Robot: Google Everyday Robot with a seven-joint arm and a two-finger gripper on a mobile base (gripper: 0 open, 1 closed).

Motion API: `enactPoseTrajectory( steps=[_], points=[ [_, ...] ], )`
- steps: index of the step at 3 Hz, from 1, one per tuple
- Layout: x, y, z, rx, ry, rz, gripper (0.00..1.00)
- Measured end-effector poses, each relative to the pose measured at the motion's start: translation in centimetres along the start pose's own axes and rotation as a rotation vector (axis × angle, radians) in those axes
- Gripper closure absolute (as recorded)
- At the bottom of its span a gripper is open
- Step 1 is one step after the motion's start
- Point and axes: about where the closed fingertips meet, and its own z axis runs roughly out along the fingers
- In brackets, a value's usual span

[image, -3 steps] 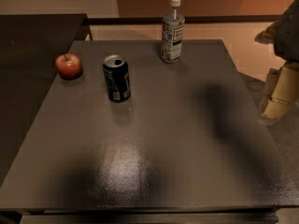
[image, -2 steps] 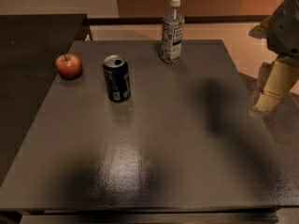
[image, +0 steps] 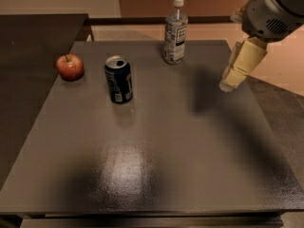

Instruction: Pick blue plastic bottle

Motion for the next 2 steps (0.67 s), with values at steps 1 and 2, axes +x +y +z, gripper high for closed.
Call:
enactPoseTrajectory(
  steps=[1,2],
  points=[
    [-1.8,-3.1,2.5,0.017,-0.055,0.042,0.0],
    [-3.3,-6.3,5.3,0.036,-0.107,0.098,0.0]
  ],
)
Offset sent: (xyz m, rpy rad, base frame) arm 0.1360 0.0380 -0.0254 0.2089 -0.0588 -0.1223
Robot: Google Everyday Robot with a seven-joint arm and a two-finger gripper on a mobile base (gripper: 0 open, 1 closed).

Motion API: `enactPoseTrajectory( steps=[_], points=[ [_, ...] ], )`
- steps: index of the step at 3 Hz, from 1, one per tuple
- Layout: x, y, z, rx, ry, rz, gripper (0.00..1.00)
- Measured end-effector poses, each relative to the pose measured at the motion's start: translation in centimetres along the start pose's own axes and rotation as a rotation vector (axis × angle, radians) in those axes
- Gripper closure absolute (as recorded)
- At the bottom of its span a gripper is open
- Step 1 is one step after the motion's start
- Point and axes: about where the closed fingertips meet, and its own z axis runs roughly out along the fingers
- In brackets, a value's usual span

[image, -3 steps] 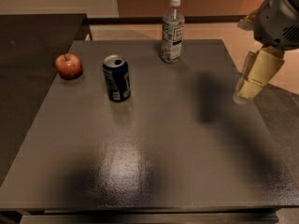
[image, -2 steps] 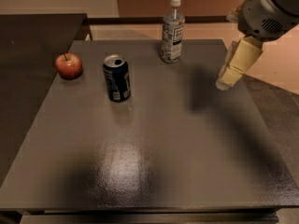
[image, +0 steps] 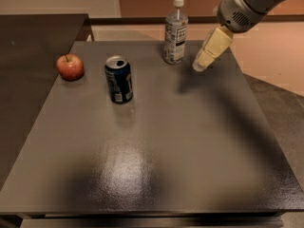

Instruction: Pick blue plastic bottle

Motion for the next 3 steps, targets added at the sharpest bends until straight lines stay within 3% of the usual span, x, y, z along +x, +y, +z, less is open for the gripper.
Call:
enactPoseTrajectory(
  steps=[3],
  points=[
    [-2.8,-6.3,7.2,0.004,-0.12,0.155,0.0]
  ],
)
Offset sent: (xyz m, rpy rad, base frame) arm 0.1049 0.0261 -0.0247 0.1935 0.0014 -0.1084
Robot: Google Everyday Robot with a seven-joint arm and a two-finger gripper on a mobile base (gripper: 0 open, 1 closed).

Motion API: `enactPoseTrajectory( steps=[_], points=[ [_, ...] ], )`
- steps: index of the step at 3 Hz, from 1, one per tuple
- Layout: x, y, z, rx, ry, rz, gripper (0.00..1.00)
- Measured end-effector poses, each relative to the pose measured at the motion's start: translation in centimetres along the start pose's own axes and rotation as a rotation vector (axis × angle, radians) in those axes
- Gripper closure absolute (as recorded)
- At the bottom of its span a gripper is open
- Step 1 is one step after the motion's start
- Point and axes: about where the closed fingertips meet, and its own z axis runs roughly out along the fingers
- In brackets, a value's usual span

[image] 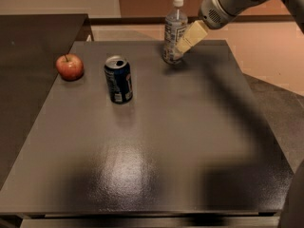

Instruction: Pick blue plastic bottle

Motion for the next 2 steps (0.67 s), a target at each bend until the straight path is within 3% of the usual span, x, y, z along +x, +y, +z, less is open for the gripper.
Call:
enactPoseTrajectory(
  steps=[2],
  points=[
    [-1.6,-1.7,3.8,-0.018,-0.058,0.056,0.0]
  ],
)
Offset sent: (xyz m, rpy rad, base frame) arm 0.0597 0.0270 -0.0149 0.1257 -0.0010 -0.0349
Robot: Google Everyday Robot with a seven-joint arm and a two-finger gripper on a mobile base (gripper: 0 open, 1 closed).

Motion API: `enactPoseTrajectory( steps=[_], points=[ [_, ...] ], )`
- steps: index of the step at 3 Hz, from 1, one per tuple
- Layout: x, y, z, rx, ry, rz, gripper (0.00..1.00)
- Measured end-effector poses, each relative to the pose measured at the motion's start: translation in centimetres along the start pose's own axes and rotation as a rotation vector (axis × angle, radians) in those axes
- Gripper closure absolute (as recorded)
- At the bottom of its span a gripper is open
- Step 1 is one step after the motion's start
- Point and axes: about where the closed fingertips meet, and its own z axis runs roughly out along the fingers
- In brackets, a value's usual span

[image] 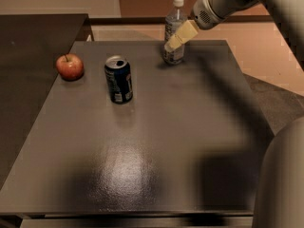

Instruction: Pick blue plastic bottle

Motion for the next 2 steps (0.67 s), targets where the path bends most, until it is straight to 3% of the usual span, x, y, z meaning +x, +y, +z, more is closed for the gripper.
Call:
enactPoseTrajectory(
  steps=[1,2],
  points=[
    [-0.64,-0.57,1.25,-0.007,-0.021,0.026,0.18],
    [-1.28,-1.06,1.57,-0.012,-0.044,0.047,0.42]
  ],
)
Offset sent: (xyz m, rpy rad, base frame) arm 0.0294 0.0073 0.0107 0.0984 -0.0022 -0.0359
